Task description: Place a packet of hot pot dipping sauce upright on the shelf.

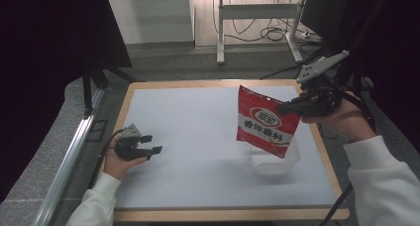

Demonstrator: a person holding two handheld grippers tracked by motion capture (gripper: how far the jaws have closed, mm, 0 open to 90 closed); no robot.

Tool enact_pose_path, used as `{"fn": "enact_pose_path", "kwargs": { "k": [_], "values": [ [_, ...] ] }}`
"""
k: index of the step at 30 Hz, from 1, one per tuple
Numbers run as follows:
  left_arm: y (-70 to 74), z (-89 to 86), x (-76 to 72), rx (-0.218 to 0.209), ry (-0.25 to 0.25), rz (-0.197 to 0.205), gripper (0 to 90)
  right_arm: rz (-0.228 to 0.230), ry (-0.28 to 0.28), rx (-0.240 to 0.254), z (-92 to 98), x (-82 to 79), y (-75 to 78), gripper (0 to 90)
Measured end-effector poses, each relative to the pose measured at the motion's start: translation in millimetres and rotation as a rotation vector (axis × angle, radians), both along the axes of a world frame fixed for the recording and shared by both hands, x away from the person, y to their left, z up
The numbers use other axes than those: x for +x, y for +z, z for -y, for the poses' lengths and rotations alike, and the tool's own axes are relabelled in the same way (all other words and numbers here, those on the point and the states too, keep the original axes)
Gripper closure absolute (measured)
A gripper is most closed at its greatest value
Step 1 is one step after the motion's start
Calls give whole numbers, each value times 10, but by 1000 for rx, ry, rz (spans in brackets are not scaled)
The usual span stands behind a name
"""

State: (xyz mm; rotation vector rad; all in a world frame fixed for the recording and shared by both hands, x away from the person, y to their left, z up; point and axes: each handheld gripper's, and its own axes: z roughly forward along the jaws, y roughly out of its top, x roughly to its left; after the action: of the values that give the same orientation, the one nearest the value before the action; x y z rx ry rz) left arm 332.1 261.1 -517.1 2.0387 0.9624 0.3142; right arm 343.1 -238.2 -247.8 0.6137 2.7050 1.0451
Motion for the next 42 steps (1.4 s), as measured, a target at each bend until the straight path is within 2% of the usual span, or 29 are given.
{"fn": "enact_pose_path", "kwargs": {
  "k": [6, 11, 22, 27, 31, 34, 42],
  "values": [
    [-5, 10, -1, 1, -1, -2, 337, -1, -18, 9, 165, 1, 6, 894],
    [-9, 13, 0, 3, -1, -3, 337, -18, -25, 0, 238, 31, -55, 894],
    [-2, 13, -3, -7, 1, -8, 337, -41, -25, -21, 293, 97, -218, 893],
    [-5, 13, -4, -3, 1, -6, 336, -50, -33, -4, 337, 146, -293, 893],
    [-10, 20, -5, -5, 4, -10, 336, -54, -46, -21, 380, 162, -336, 893],
    [-10, 23, -6, -5, 4, -9, 336, -56, -48, -11, 405, 166, -368, 893],
    [-12, 26, -7, -3, 3, -9, 336, -67, -51, -3, 425, 205, -542, 891]
  ]
}}
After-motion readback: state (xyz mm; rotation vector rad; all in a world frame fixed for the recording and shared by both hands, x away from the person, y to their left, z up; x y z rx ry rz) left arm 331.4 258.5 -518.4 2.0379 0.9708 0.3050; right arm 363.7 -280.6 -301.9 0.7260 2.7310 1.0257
